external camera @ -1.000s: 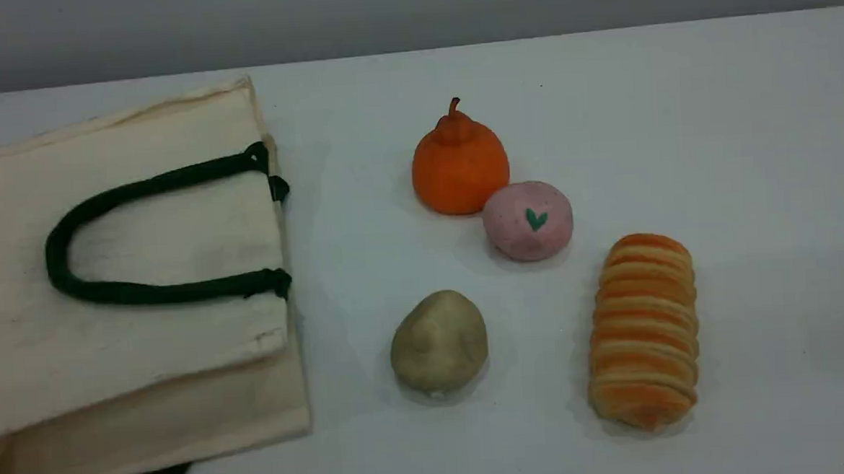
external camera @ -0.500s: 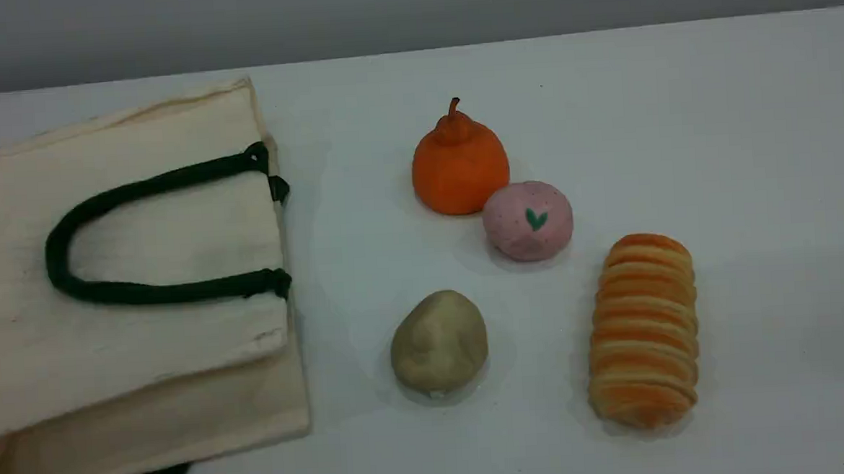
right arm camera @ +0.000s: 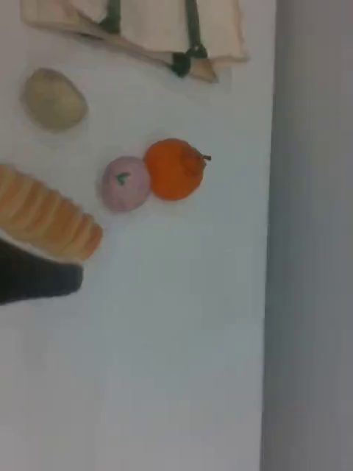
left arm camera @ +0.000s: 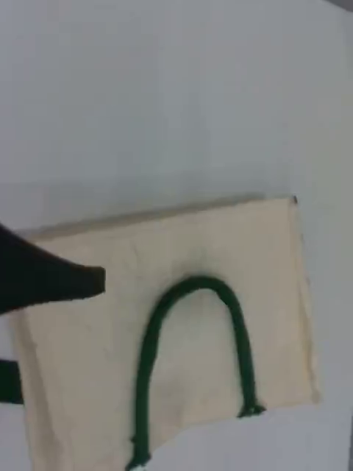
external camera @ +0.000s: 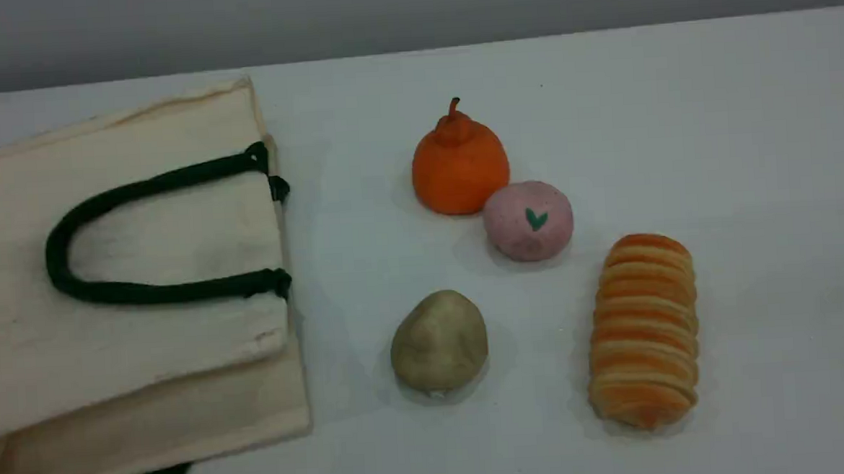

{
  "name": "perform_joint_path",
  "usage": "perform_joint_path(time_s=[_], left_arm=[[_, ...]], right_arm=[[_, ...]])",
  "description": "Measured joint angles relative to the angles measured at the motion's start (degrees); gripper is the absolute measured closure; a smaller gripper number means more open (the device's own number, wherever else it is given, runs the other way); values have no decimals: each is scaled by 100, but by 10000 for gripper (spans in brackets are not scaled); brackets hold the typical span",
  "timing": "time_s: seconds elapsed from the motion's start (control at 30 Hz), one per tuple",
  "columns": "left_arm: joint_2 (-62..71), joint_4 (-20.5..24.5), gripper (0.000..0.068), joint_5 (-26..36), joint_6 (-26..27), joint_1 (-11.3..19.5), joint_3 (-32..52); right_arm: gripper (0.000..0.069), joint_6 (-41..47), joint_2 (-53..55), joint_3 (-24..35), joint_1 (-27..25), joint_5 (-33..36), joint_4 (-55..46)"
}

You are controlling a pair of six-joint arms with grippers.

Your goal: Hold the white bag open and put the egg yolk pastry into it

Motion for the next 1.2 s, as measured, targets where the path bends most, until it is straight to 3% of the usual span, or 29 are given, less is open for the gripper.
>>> perform_joint_path(time_s=[0.2, 0.4, 0.7, 0.9, 1.2], left_arm=[[1673, -46, 101, 111, 19, 0, -1075], [3274, -53, 101, 158, 23, 0, -1933], [5358, -3, 101, -501, 25, 9, -2006], [6549, -21, 101, -1135, 25, 9, -2006], [7913, -42, 101, -2007, -206, 9, -2007]], right_arm=[[127, 0, 1382, -991, 0, -272, 197], [127, 0, 2661, -1670, 0, -39, 173], [127, -17, 3882, -1683, 0, -831, 153], [127, -22, 4611, -1683, 0, -899, 160], [127, -22, 4721, -1683, 0, -1130, 170]])
